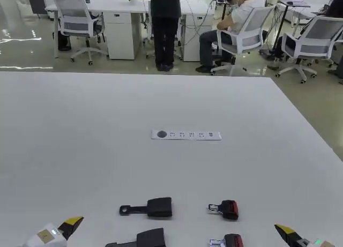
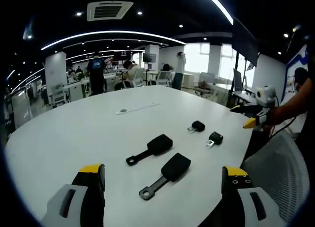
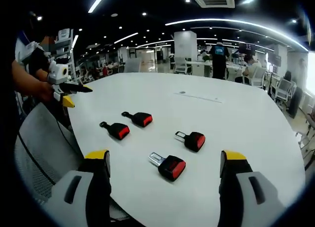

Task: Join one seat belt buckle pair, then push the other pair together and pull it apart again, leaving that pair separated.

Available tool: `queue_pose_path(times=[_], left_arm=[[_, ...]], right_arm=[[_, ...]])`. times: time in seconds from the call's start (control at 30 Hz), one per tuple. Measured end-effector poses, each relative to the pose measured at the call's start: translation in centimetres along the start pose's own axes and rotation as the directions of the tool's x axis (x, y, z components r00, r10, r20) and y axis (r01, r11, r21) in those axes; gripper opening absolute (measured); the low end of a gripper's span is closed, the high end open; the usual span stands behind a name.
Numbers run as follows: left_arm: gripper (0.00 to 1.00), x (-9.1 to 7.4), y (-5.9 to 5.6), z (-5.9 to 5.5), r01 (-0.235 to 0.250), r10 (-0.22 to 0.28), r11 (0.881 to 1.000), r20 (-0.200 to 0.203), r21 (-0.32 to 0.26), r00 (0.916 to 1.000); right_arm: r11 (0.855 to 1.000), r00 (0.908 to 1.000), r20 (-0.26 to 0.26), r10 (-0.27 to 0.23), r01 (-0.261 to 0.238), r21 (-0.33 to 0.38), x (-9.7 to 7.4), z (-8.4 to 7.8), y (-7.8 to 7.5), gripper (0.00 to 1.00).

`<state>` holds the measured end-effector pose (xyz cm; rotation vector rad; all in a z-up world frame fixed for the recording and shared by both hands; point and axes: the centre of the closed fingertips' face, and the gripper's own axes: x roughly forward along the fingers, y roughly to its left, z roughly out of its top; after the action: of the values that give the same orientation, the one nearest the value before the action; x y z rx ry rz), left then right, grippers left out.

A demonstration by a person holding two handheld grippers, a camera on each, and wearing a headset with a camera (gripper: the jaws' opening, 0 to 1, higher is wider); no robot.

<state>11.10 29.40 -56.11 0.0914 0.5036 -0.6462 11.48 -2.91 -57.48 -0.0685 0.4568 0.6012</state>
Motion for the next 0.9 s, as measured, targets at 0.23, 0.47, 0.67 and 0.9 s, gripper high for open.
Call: queue_pose_path(times=[0.23,0.47,0.67,0.9], left_arm=[[1.0,0.01,-0.19,0.16,0.002,-0.001,1.0,-0.003,0.004,1.0],[1.0,-0.17,-0.13,0.16,0.001,-0.001,1.0,-0.006,0.003,1.0],[1.0,-0.18,-0.18,0.1,0.001,-0.001,1.0,-0.009,0.002,1.0],[1.0,-0.07,-0.52,0.32,0.003,-0.003,1.0,-0.008,0.003,1.0]], right_arm=[[1.0,1.0,-0.003,0.001,-0.001,-0.001,0.03,-0.08,-0.01,0.9],[1.0,1.0,-0.004,0.0,0.0,0.001,0.01,-0.18,-0.14,0.9],[1.0,1.0,-0.006,0.003,-0.003,-0.002,0.15,-0.19,-0.18,0.9],[1.0,1.0,-0.008,0.004,-0.004,-0.003,0.15,-0.28,-0.32,0.89]])
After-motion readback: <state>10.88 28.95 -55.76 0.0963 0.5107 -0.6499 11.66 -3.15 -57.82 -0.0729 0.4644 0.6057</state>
